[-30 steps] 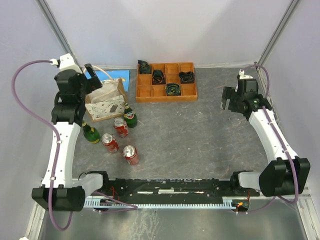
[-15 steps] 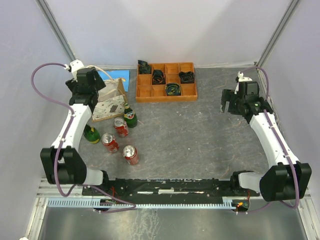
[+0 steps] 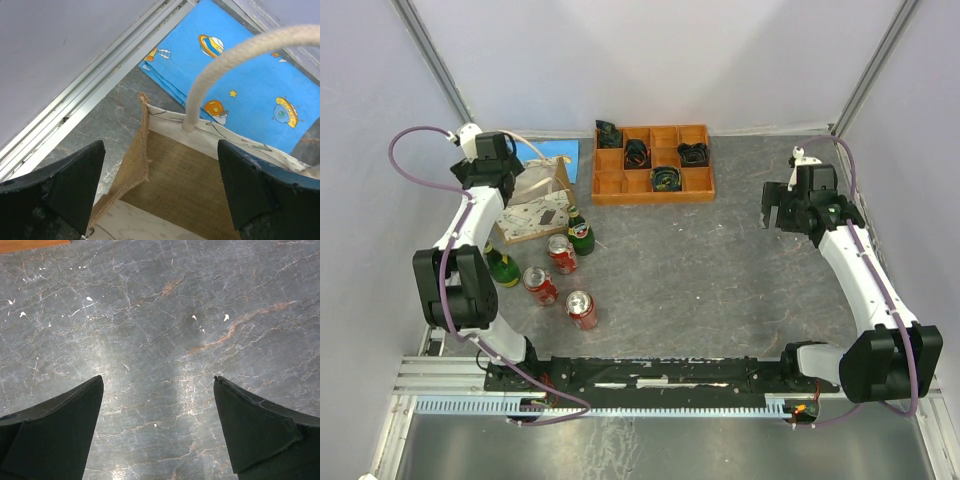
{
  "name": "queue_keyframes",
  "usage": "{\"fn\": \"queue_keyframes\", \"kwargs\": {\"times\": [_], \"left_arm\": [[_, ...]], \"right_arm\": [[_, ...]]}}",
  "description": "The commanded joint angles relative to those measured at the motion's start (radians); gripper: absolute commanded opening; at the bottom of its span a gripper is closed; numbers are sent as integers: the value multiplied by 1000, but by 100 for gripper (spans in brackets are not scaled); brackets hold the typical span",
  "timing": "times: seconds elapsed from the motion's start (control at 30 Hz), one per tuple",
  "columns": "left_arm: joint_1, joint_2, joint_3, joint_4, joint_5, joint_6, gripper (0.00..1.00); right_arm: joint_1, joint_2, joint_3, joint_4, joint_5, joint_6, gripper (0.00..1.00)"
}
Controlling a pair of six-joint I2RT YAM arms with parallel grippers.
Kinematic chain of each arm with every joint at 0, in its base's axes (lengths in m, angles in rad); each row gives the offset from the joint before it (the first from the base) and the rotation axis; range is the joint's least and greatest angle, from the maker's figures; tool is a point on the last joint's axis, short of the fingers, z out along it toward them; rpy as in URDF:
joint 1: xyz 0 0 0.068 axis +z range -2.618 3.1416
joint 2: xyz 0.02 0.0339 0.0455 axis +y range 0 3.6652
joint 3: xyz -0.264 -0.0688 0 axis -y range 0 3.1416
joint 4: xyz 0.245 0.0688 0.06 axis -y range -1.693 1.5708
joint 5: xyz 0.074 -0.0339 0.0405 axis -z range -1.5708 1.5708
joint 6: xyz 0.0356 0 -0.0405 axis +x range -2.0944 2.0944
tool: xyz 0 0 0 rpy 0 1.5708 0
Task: Place the beverage into the canvas bag
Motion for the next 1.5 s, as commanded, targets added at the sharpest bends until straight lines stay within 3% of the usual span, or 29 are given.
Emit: {"fn": "queue_keyframes", "kwargs": {"times": [0.0,0.2,0.27,0.33,0.37,0.43,0.47,0.73,0.93,1.17,1.3,1.47], "left_arm": [[27,42,22,37,-32,-47,99],[41,72,-72,63,6,-28,90],[41,76,-86,79,37,-20,82],[40,84,-86,86,79,-10,63],[41,86,-81,87,103,-4,41],[41,84,-61,77,148,2,8],[40,81,-43,64,163,0,3],[20,-19,219,30,291,36,3],[-48,-10,388,145,560,210,3],[-310,154,730,14,858,399,3],[-481,261,892,-96,878,481,3],[-610,377,1004,-176,854,506,3]], "right_arm": [[-3,-2,2,15,-5,-10,99],[-3,5,21,-3,10,-22,99],[-3,6,25,-6,12,-24,99],[-4,9,29,-8,13,-22,99],[-4,12,32,-8,13,-21,99],[-3,17,41,-10,12,-20,99],[-3,18,46,-11,11,-19,99],[-3,25,75,6,-23,-3,99],[-3,50,113,42,-100,32,96],[-3,69,313,-15,-204,58,91],[-3,59,525,-130,-208,55,90],[-3,-15,751,-246,-238,62,89]]}}
